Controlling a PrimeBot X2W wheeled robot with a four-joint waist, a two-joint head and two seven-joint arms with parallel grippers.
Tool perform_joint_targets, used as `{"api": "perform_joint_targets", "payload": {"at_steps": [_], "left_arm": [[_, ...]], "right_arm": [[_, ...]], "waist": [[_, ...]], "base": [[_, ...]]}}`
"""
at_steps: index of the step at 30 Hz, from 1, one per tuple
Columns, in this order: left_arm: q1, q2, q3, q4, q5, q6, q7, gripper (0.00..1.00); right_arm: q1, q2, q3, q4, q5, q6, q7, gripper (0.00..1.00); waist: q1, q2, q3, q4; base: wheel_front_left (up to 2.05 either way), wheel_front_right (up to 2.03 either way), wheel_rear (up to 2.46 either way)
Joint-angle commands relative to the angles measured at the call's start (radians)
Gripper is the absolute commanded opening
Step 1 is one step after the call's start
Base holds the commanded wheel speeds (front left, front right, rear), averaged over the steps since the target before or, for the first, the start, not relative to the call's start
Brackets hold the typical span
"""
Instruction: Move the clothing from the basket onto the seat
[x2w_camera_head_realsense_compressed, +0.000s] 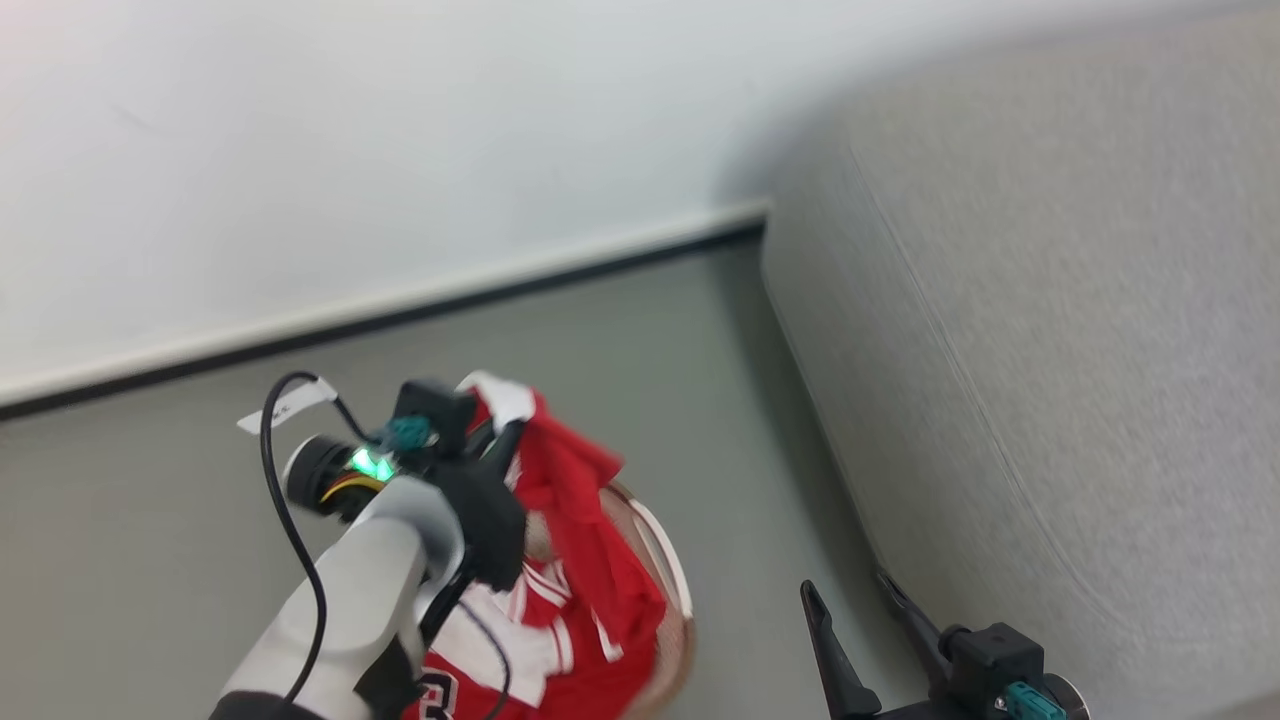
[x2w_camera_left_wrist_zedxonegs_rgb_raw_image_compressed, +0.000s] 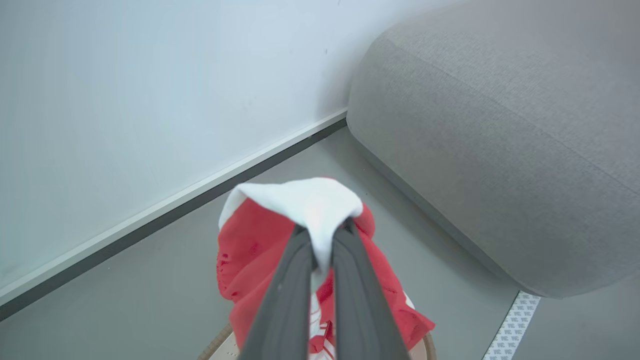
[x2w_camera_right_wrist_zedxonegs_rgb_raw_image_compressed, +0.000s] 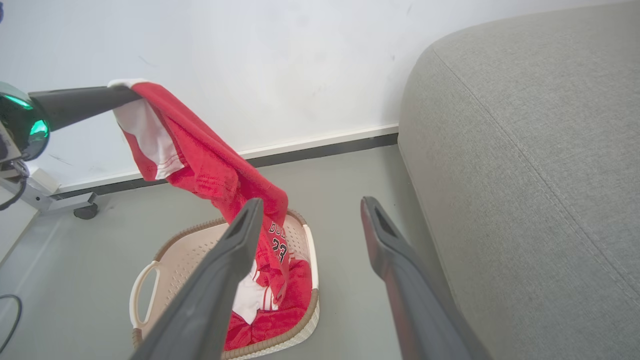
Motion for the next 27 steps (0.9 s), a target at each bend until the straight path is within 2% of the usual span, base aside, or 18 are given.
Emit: {"api": "perform_joint_targets", "payload": {"at_steps": [1,7,16,27], "left_arm": [[-0.006,-0.002,-0.019,-0.034,-0.030,0.006,0.009,0.00],[-0.079,-0.001,-0.104,-0.187,-0.127,0.060,0.038,0.00],[-0.128,-0.002,-0.186,-0.330,-0.221,0.125,0.033,0.00],[-0.143,-0.001,-0.312,-0.436,-0.318,0.160,0.044,0.00]], "right_arm": [[0.013,-0.004,0.004,-0.001,0.006,0.000,0.008,1.00],[-0.005,-0.003,0.008,0.003,0.021,0.000,0.041,1.00],[-0.024,-0.003,0.001,0.004,0.027,0.000,0.076,1.00],[-0.093,-0.003,0.069,0.039,0.050,0.000,0.195,1.00]], "waist": [[0.0003,0.0003,-0.196,0.156],[0.0003,0.0003,-0.258,0.217],[0.0003,0.0003,-0.287,0.257],[0.0003,0.0003,-0.295,0.275]], "base": [[0.00,0.00,0.00],[0.00,0.00,0.00],[0.00,0.00,0.00],[0.00,0.00,0.00]]}}
